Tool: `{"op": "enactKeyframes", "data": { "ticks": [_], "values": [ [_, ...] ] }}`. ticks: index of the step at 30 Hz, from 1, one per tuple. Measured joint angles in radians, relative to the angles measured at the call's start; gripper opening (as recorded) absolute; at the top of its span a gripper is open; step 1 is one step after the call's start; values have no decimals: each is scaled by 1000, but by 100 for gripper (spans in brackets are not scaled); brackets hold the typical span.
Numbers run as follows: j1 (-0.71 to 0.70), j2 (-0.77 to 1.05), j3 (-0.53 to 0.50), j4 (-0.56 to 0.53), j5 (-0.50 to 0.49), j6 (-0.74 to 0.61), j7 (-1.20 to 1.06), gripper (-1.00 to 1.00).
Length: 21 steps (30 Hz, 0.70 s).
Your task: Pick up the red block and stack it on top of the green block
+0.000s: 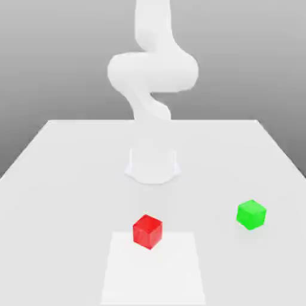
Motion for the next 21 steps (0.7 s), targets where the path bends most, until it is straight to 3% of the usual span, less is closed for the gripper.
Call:
{"op": "enactKeyframes", "data": {
  "ticks": [16,21],
  "values": [
    [-111,511,101,-525,45,409,399,0],
    [-109,794,73,-558,-35,633,515,0]
  ]
}}
